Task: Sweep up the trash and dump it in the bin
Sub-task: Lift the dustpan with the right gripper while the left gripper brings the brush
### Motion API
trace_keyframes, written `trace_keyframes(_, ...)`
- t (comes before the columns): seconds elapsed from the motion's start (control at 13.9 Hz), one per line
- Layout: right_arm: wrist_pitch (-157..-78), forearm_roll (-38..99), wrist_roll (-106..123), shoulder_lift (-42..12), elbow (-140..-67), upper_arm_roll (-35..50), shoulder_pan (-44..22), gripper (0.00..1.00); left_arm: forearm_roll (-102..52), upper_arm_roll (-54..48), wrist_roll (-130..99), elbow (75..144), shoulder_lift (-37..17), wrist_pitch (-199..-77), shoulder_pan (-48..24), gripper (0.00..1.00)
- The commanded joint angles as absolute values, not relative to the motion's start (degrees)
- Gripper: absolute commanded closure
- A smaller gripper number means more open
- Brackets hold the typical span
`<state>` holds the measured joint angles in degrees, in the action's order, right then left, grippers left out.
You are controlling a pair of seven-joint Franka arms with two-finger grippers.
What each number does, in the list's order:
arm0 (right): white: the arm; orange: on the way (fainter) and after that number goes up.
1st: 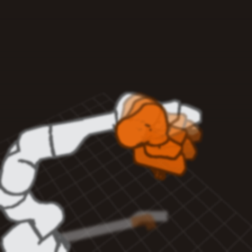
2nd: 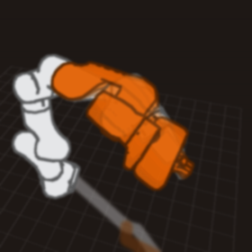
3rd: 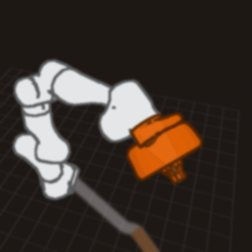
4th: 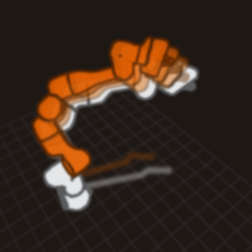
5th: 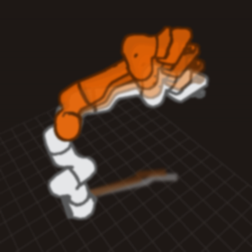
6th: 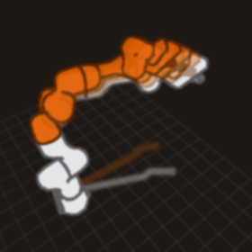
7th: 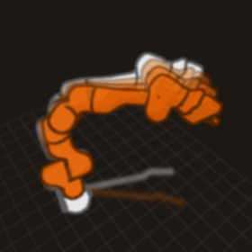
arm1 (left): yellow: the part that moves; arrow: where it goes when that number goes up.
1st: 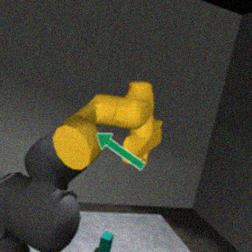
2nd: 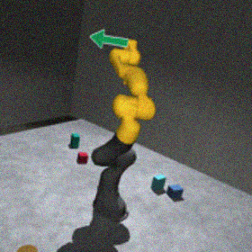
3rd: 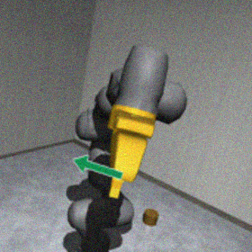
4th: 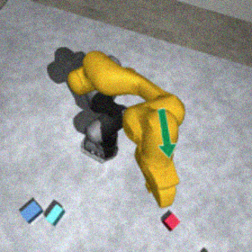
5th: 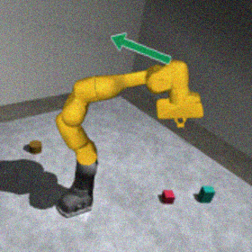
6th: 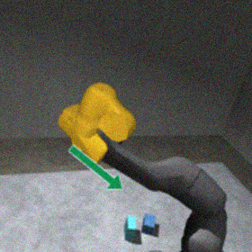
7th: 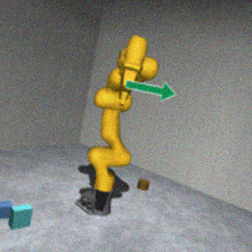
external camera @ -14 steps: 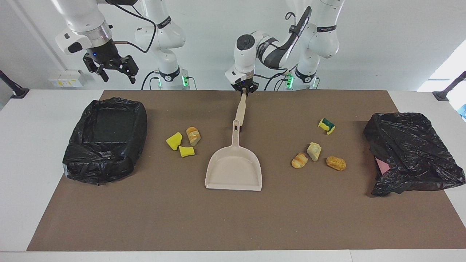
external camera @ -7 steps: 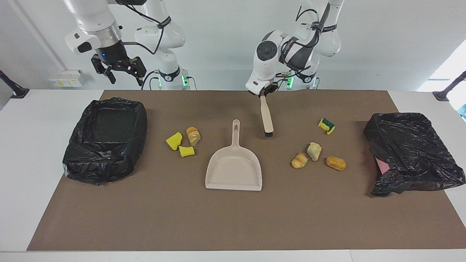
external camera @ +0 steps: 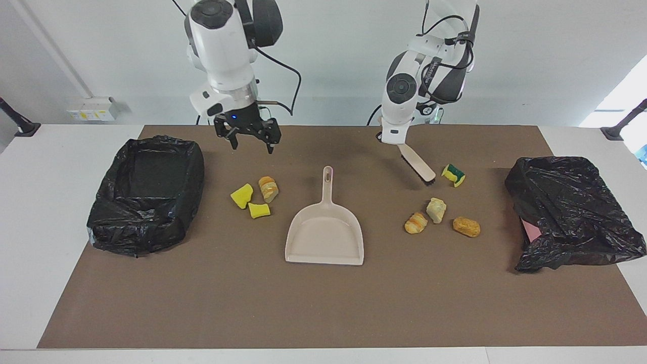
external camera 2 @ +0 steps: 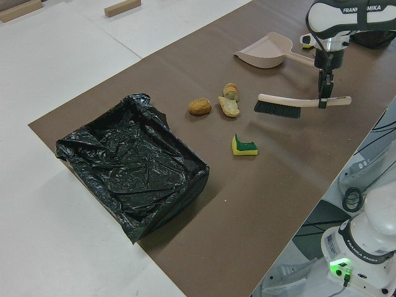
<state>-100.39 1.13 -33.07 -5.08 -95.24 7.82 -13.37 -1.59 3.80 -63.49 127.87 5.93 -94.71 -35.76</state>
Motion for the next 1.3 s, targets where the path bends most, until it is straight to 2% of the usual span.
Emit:
trace_keyframes(0.0,-107.01,1.06,-38.05,-12.81,-92.90,7.65,-16.95,0.00,0.17,3.08,-66.01,128.23,7.03,-88.10,-30.69,1.00)
trace_keyframes(0.14,-110.11,-0.61,-40.33,-16.33,-92.81,7.56,-20.64,0.00,1.57,3.08,-65.83,130.33,8.17,-87.10,-28.05,1.00)
trace_keyframes(0.29,-112.14,-0.79,-42.53,-18.88,-93.60,7.56,-21.44,0.00,2.02,3.08,-65.57,132.44,9.22,-88.76,-25.24,1.00)
trace_keyframes(0.5,-112.50,-0.88,-43.68,-21.26,-94.83,7.56,-25.74,0.00,2.90,3.08,-61.27,140.24,13.69,-95.06,-20.75,1.00)
trace_keyframes(0.65,-113.46,-0.97,-42.37,-20.92,-97.28,7.65,-25.93,0.00,2.90,3.08,-57.33,145.18,16.34,-101.49,-18.29,1.00)
trace_keyframes(0.94,-117.59,-0.88,-40.34,-20.66,-101.59,7.73,-27.25,0.01,-3.48,3.08,-44.51,144.94,14.51,-110.46,-11.88,1.00)
trace_keyframes(1.08,-117.60,-0.97,-40.25,-20.65,-101.69,7.73,-27.68,0.11,-8.15,3.08,-35.47,144.67,13.45,-113.63,-9.41,1.00)
trace_keyframes(1.15,-117.16,-0.88,-39.47,-20.65,-101.69,7.73,-27.69,0.25,-9.91,3.08,-32.03,144.49,13.19,-115.03,-9.06,1.00)
trace_keyframes(1.23,-117.07,-0.88,-38.77,-20.65,-101.78,7.73,-27.69,0.50,-10.37,3.08,-29.21,144.23,12.66,-116.18,-9.05,1.00)
